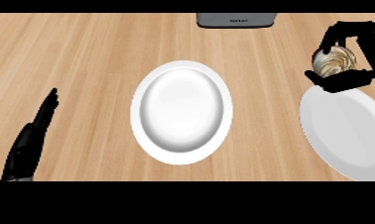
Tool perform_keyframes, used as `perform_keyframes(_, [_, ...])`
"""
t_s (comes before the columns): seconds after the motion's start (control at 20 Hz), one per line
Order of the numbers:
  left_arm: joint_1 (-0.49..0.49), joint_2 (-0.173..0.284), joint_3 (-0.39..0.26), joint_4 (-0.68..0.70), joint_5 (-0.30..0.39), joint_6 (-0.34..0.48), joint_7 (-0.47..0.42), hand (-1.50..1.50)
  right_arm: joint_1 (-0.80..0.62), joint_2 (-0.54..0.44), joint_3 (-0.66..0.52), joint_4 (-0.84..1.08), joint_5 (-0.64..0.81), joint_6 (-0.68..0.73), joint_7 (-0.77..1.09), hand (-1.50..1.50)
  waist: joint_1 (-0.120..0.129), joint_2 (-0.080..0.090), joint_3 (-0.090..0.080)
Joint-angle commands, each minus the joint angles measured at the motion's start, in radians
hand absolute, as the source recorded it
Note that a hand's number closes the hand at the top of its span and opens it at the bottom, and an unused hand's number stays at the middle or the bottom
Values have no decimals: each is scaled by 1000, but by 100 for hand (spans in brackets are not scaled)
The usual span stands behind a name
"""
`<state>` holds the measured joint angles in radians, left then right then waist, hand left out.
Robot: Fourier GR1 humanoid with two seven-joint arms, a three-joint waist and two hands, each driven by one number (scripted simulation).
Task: Pick the cupcake from the plate and place it in the plate
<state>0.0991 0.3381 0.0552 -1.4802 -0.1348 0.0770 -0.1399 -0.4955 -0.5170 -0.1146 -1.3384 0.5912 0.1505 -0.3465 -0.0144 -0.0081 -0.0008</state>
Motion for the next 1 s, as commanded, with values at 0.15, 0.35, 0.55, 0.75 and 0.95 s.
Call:
perform_keyframes(0.15, [37,12,17,-6,4,-33,-28,0,20,54,55,-360,-116,194,183,150,7,2,0])
perform_keyframes(0.35, [-3,8,20,-28,11,-47,6,0,-10,192,184,-464,-83,197,369,150,17,4,0])
perform_keyframes(0.55, [2,-25,14,-24,-19,-18,16,0,-42,300,265,-517,-45,193,537,150,19,5,0])
perform_keyframes(0.75, [41,-6,24,-79,-5,-54,35,0,-88,411,369,-461,27,168,645,150,27,5,0])
perform_keyframes(0.95, [20,-5,38,-47,-10,-66,-3,0,-157,436,384,-233,81,149,575,150,28,9,1])
